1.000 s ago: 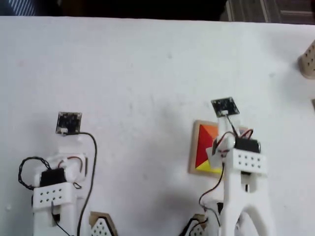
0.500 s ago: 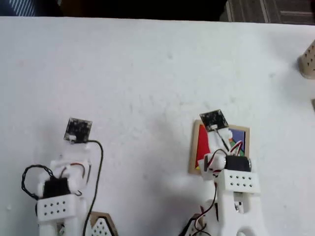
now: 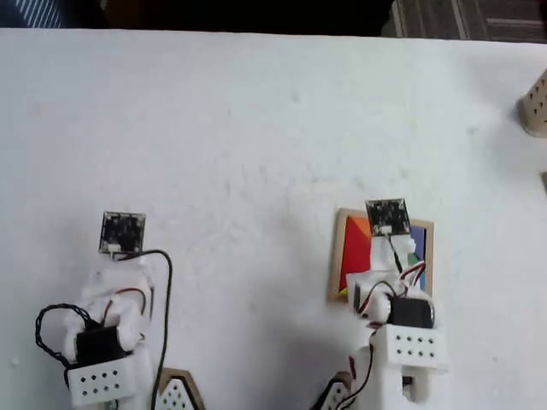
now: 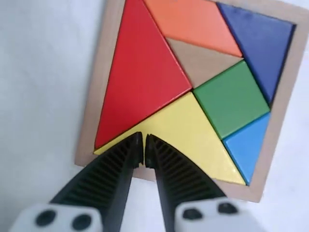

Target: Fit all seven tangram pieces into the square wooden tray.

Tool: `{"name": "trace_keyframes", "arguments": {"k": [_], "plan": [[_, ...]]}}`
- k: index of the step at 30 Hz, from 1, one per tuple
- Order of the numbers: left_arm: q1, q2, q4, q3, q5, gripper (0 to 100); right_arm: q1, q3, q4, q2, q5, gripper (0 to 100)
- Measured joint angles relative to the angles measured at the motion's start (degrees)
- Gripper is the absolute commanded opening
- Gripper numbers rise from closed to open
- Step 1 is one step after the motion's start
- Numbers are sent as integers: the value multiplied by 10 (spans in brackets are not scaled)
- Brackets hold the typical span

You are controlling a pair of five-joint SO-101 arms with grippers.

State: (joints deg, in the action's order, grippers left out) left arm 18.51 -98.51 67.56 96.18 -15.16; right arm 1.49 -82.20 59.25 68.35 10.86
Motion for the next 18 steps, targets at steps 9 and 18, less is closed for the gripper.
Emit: {"name": "trace_keyframes", "arguments": {"k": [9, 18], "plan": [[0, -1, 6, 11, 0, 24, 0, -88, 105, 243, 0, 18], [0, -1, 6, 11, 0, 24, 10, -140, 138, 336, 0, 18]]}}
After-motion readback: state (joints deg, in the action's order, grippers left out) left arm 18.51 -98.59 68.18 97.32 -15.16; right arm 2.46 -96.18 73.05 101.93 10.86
